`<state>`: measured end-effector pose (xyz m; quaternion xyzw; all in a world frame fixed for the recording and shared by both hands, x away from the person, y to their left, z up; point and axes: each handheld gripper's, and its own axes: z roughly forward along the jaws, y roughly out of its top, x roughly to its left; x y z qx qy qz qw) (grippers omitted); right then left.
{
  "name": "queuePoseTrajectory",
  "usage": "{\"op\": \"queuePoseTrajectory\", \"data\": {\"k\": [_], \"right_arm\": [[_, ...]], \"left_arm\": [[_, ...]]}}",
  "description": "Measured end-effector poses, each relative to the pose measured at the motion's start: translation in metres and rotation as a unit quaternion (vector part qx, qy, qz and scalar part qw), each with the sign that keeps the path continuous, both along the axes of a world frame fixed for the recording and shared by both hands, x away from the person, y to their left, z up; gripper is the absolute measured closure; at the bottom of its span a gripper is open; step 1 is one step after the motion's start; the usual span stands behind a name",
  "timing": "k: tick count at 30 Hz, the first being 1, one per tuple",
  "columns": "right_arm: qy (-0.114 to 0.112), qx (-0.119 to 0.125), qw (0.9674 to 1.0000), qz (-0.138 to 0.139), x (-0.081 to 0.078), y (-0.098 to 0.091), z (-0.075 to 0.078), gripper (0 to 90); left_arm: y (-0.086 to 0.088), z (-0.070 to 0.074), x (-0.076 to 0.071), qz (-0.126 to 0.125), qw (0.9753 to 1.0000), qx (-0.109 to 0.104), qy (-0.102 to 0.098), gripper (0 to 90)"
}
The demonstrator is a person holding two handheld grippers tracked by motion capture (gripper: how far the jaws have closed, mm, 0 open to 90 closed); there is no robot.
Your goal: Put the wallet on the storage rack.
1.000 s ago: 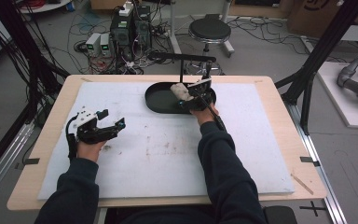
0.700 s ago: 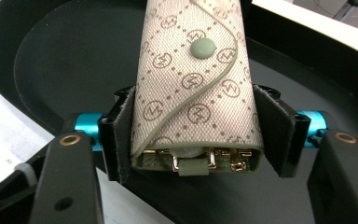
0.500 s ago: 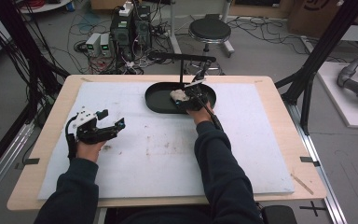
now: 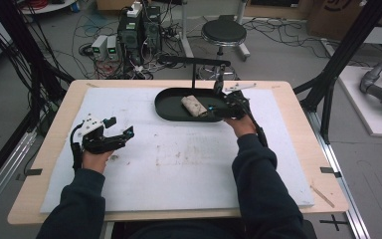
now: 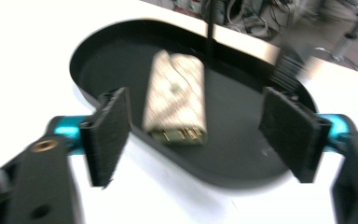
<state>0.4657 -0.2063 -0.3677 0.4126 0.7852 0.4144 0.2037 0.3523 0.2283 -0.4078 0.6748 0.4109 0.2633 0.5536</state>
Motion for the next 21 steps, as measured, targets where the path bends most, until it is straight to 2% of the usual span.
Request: {"op": "queuePoseTrajectory", "data": {"k": [2,3,5,9,13,17,21], "right_arm": [[-0.011,0.008,0.9999,0.002,-0.011,-0.017,0.000,20.5],[-0.007,0.004,1.0000,-0.001,-0.016,-0.025,0.001,20.3],[-0.020,-0.001,0.9998,-0.010,-0.027,-0.040,-0.001,20.2],[-0.027,-0.022,0.9993,-0.016,-0.053,-0.064,-0.010,20.2],[-0.050,-0.044,0.9978,-0.008,-0.081,-0.084,-0.020,20.2],[-0.058,-0.033,0.9974,-0.027,-0.103,-0.104,-0.027,20.2],[-0.059,-0.031,0.9970,-0.039,-0.118,-0.116,-0.027,20.2]], "left_arm": [[0.000,0.000,0.000,0.001,1.0000,-0.003,-0.002,19.9],[0.000,0.000,0.001,0.003,1.0000,-0.004,-0.001,19.8],[0.000,-0.001,0.002,0.004,1.0000,-0.006,0.001,19.8],[0.001,0.000,0.001,0.008,1.0000,-0.004,-0.002,19.9],[0.002,0.000,0.001,0.011,0.9999,-0.001,0.001,19.9],[0.000,0.000,0.000,0.010,0.9999,0.004,-0.002,19.8],[-0.001,0.001,-0.001,0.008,0.9999,0.007,-0.003,19.9]]}}
